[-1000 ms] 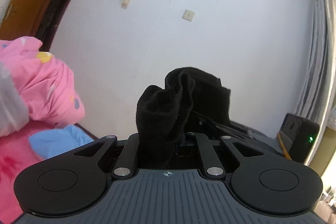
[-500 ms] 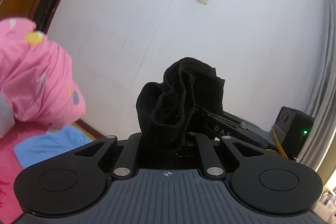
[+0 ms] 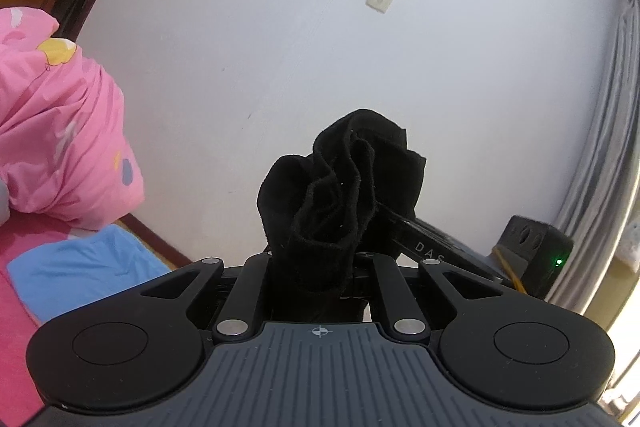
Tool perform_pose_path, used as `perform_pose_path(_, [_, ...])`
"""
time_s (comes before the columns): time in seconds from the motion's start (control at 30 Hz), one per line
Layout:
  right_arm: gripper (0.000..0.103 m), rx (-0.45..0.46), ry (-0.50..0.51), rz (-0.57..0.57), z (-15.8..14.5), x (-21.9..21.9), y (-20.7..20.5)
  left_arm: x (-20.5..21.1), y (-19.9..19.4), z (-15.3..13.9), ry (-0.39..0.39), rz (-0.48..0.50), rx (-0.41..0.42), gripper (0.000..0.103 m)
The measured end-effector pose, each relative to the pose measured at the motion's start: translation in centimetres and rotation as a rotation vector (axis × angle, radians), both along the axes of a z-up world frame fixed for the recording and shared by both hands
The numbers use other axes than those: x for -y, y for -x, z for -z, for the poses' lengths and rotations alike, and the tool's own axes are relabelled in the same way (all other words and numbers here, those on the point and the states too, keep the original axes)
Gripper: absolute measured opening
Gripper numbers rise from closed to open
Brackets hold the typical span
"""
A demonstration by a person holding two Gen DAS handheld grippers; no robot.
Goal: Fold clothes
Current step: 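Lift the folded black shirt with both tools and carry it across the bed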
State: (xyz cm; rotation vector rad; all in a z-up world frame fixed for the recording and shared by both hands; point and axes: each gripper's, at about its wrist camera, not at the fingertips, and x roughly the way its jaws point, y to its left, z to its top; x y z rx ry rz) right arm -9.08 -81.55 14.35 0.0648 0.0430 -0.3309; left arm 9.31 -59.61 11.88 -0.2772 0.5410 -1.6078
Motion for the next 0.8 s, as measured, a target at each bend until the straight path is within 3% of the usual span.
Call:
perform_pose_path(0.33, [0.011, -0.041, -0.031, -0.048, 0.3, 0.4, 0.3, 1.2, -1.2, 1.8, -0.05, -0.016, -0.024, 0.009])
perform_pose_path(0.53, [0.011, -0.085, -0.046, -0.053, 2.0, 1.7, -1.9, 2.0, -2.4, 3.2, -0.074, -0.045, -0.037, 0.009])
perform_pose_path(0.8, [0.011, -0.137, -0.06, -0.093, 4.4, 4.0, -7.0, 3.3, -7.0, 5.1, -0.096, -0.155, 0.014, 0.009])
